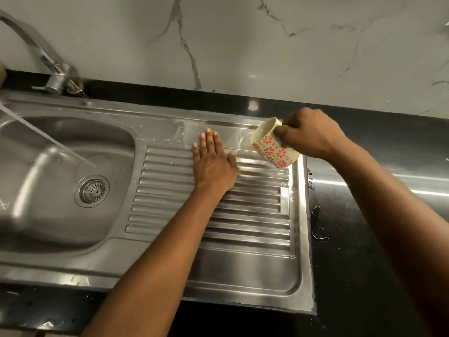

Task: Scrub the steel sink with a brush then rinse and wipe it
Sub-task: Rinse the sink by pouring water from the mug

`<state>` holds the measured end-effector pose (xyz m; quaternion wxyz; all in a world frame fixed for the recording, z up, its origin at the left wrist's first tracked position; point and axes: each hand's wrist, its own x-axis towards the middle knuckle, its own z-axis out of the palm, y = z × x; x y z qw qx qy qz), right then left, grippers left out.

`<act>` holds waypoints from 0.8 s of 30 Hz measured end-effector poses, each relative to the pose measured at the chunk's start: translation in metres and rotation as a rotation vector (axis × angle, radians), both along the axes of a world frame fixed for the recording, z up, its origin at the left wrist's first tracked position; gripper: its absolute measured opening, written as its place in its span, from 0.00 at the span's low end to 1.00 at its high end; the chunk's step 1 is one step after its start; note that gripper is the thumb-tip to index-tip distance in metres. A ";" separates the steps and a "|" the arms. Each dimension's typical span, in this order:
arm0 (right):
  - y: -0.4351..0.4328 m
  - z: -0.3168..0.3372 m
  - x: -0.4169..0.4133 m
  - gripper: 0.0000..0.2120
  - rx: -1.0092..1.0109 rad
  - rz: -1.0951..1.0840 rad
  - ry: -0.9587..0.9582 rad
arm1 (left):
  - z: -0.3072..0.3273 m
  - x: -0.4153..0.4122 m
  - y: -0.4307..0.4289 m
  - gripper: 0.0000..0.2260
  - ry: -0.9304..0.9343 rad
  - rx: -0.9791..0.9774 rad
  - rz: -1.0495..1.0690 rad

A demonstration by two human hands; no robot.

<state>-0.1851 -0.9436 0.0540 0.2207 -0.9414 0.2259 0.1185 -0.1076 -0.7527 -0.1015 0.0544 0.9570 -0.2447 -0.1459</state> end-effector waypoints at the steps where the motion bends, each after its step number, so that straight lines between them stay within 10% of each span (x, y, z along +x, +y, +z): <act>1: -0.003 0.001 -0.004 0.13 0.081 -0.040 -0.014 | 0.002 -0.004 -0.003 0.34 0.014 0.003 0.003; 9: -0.041 0.031 -0.054 0.11 0.387 -0.321 -0.041 | 0.002 -0.056 -0.093 0.31 -0.013 -0.032 -0.576; 24: -0.033 0.006 0.003 0.15 -0.129 0.009 0.067 | -0.015 -0.020 -0.064 0.32 -0.024 -0.142 -0.219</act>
